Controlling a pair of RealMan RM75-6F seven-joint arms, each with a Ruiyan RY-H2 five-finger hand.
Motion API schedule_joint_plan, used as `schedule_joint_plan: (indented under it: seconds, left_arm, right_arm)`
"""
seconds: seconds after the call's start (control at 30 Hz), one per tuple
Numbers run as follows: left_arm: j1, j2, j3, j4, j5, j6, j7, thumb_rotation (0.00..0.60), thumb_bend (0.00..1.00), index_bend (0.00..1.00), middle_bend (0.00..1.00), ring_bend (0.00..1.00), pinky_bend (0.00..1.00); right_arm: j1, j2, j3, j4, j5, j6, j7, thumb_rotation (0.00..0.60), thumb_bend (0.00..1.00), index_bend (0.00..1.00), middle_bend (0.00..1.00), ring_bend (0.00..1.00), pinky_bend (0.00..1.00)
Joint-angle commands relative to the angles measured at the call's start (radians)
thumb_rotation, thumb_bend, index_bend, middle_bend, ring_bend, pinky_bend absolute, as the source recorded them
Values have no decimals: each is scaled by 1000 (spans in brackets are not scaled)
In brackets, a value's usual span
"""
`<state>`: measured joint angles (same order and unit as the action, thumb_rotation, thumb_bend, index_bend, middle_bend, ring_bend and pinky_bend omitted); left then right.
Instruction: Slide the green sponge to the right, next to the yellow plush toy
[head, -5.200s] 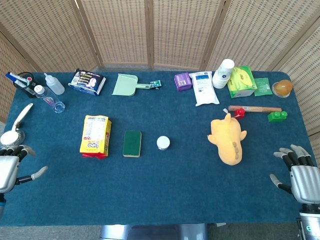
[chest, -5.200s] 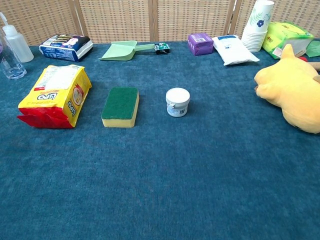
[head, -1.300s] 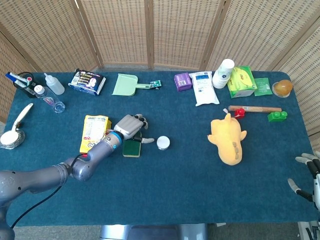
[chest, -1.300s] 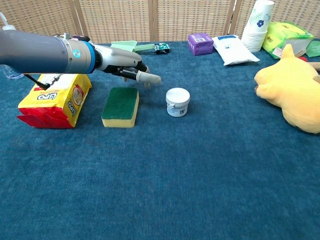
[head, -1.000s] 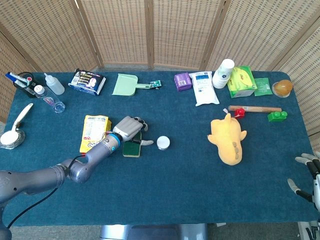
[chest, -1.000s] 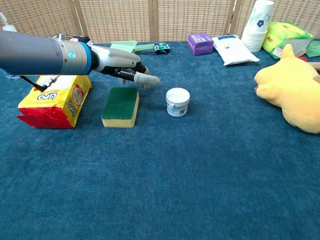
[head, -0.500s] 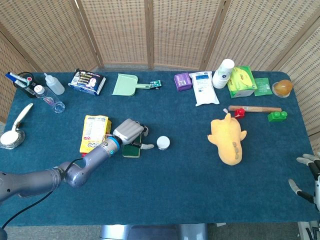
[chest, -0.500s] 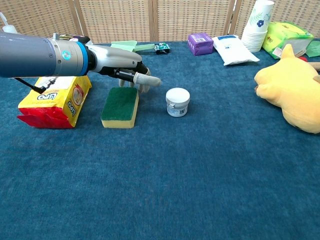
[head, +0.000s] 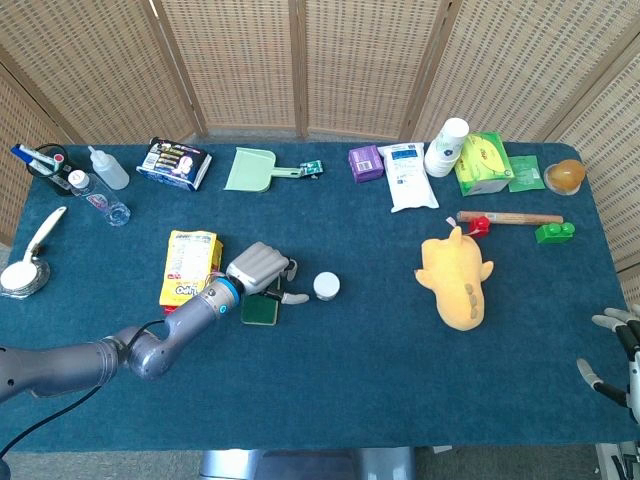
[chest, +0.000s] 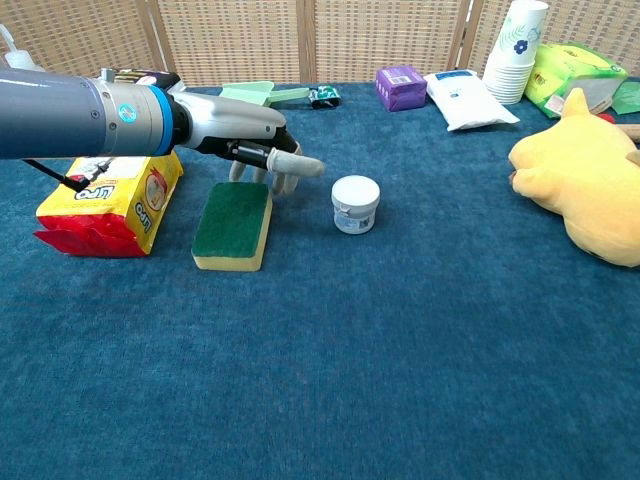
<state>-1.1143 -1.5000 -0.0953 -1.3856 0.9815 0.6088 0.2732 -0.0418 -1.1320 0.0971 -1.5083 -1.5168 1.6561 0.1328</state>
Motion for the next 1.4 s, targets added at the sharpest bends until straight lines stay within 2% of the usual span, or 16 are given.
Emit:
schedule_joint_plan:
  seconds: [0.03,0.9,1.4]
  left_arm:
    - [1,3,1,-12,9,1,-4,5,109,413,437,463,503]
    - [-19,38,16,-172,103,-12,-3,9,108,421,446,465,508]
    - [-14,50,14,-252,211,-32,-91,9,109,422,449,471,514]
  right_arm:
    - [-1,0,0,0,0,0,1,600,257,306,275,126,179]
    - [-11,-1,0,9,-2,12,20,600,255,304,275,127,184]
    - [-11,-2,2,11,-1,9,24,600,254,298,275,127,186]
